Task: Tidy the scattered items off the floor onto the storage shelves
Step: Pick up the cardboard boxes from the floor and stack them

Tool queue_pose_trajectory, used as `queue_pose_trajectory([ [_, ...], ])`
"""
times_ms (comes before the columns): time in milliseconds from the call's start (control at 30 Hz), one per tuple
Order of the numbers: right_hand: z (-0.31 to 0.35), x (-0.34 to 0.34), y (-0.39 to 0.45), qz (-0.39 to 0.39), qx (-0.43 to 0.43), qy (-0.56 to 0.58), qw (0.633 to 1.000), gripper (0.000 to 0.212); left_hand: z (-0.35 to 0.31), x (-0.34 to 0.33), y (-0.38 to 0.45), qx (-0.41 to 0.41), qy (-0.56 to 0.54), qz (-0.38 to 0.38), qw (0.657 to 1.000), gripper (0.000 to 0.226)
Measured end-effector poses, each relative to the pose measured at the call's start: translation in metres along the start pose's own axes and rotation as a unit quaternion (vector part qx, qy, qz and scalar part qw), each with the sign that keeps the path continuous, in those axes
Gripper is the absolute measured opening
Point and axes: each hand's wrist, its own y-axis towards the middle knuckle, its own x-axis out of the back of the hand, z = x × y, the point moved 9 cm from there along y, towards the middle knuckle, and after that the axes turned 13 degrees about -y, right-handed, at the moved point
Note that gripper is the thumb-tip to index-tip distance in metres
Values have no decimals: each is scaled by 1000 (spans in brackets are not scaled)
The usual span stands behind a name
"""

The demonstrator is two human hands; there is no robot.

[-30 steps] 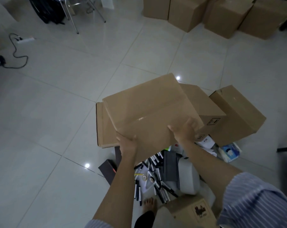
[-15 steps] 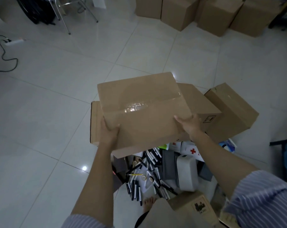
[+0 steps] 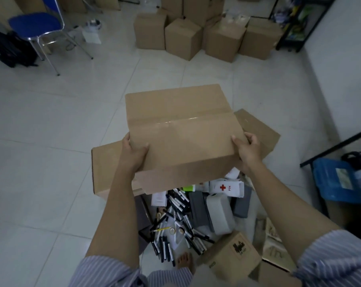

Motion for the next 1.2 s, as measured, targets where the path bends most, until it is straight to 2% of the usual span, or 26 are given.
queue_pose_trajectory([
  [167, 22, 72, -19, -71, 39, 23, 996, 30, -9, -35, -25, 15, -34, 22, 999, 69],
  [400, 12, 186, -57, -173, 47, 77, 981, 15, -27, -116, -60, 16, -94, 116, 989, 51],
  [667, -41, 334, -140, -315, 15, 150, 937, 29, -72, -239, -139, -38, -103, 287, 952, 57],
  [733, -56, 366, -170, -344, 9, 174, 922, 34, -82, -267, -169, -56, -104, 319, 940, 62],
  [933, -109, 462, -285, -426, 11, 208, 880, 38, -80, -332, -287, -60, -107, 414, 902, 50],
  [1033, -139, 501, -359, -467, 14, 206, 860, 41, -69, -348, -360, -51, -109, 447, 886, 43],
  [1200, -198, 550, -501, -545, 9, 215, 810, 40, -40, -366, -485, -29, -81, 512, 855, 45],
])
